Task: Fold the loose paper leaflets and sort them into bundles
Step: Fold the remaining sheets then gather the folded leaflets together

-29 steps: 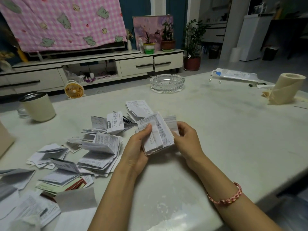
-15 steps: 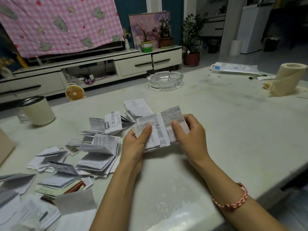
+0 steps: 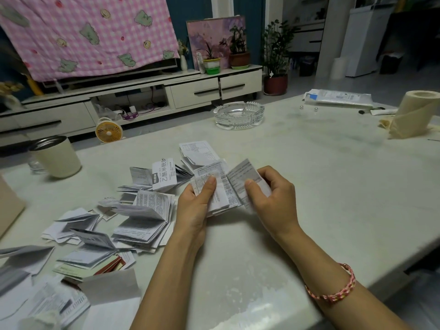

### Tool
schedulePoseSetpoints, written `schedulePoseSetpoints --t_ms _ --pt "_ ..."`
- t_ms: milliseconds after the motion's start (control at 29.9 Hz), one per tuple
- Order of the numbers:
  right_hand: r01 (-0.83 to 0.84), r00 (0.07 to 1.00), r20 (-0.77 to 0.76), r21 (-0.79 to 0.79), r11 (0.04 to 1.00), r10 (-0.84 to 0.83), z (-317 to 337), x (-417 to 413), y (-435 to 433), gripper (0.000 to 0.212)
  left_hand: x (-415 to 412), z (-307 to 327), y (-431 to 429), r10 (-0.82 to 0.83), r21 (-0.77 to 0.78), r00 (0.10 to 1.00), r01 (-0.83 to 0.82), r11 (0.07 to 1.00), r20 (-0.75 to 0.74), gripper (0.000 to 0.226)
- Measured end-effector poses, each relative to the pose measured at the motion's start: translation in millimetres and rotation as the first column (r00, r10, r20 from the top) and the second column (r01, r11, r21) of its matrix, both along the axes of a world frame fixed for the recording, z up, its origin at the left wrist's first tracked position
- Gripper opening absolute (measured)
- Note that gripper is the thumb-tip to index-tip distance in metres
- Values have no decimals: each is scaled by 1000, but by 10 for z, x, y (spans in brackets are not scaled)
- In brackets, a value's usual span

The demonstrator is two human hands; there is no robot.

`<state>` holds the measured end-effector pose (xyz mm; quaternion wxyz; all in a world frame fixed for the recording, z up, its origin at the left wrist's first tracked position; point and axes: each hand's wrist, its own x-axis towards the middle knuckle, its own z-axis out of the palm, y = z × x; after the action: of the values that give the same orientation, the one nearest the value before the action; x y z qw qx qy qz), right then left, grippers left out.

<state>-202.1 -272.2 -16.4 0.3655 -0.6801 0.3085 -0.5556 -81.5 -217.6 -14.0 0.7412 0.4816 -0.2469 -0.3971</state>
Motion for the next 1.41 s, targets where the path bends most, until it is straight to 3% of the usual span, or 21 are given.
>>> schedulePoseSetpoints --t_ms 234,435,603,736,1004,1105,1272,1406 --pt "47 999 8 -3 999 -47 -17 -5 -19 16 19 16 11 -98 -32 994 96 995 -58 33" --pt "61 992 -100 -118 991 -73 -18 -15 -11 15 4 -6 36 -194 -28 975 198 980 104 44" --pt "27 987 -149 -166 986 -52 -16 -25 -23 16 21 -30 17 -143 -15 969 149 989 201 46" --pt "-121 986 -129 -88 989 109 16 -24 -14 10 15 -52 9 -132 -3 958 137 991 255 42" --pt "-288 956 14 255 923 294 37 13 -38 11 -41 -73 -20 -238 17 931 243 970 277 29" --pt "-224 961 -104 241 944 255 11 82 13 20 -68 -77 -23 -247 19 928 251 968 278 38" --pt "-197 956 -188 155 968 225 -16 171 70 25 -78 -82 -34 -248 -14 944 257 966 220 26" --pt "-182 973 -115 167 969 203 -36 145 66 34 -109 -100 -54 -156 0 956 161 987 250 26"
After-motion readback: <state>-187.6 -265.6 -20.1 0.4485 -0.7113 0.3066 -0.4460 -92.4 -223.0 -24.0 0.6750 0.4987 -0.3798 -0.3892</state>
